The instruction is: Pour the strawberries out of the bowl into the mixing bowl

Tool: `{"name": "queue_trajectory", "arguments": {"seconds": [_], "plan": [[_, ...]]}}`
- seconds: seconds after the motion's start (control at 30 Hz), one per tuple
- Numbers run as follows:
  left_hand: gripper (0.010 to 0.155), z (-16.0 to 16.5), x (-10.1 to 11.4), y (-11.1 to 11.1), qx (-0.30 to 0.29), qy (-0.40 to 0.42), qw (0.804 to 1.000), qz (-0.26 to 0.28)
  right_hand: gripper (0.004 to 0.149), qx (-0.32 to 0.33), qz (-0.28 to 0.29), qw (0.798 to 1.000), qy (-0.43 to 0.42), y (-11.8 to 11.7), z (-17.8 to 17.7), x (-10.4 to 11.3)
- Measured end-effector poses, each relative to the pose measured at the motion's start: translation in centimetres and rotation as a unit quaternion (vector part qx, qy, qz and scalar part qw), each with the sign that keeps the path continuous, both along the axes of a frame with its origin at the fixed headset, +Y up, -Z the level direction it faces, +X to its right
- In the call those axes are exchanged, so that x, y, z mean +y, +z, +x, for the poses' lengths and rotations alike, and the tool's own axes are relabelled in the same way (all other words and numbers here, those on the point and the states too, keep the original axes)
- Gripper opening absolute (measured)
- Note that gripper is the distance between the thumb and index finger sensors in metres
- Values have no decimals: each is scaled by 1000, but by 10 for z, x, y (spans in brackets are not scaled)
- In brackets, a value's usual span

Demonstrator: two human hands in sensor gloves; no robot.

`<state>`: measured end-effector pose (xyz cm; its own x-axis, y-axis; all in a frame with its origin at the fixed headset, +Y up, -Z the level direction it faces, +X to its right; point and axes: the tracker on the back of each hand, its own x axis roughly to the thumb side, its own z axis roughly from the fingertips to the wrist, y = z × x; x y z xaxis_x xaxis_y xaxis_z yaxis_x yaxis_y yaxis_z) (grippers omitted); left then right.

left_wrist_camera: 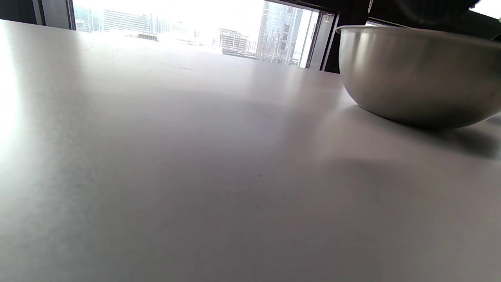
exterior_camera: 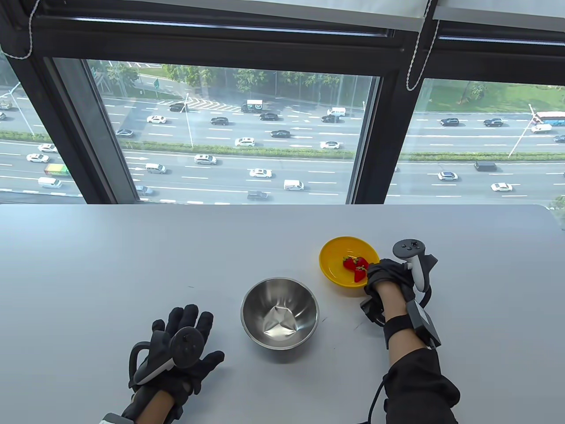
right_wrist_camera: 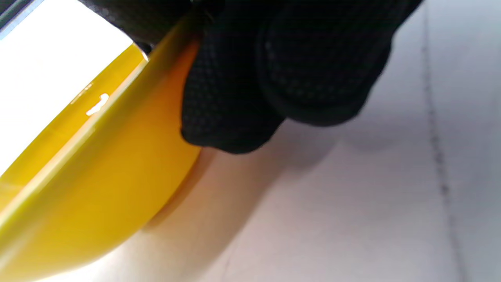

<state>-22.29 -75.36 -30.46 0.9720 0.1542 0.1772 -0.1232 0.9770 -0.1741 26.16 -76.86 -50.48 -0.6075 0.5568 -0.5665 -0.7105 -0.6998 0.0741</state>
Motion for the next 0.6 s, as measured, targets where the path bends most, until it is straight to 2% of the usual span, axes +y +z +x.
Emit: {"name": "queue_trajectory", "arguments": {"seconds": [0.27, 0.6], "plan": [[90, 2, -1, 0, -4, -2, 1000, -4, 55, -6, 47, 999, -13, 13, 6, 13], [90, 5, -2, 0, -10, -1, 1000, -8, 56, 42, 106, 993, -19, 43, -18, 50]]}}
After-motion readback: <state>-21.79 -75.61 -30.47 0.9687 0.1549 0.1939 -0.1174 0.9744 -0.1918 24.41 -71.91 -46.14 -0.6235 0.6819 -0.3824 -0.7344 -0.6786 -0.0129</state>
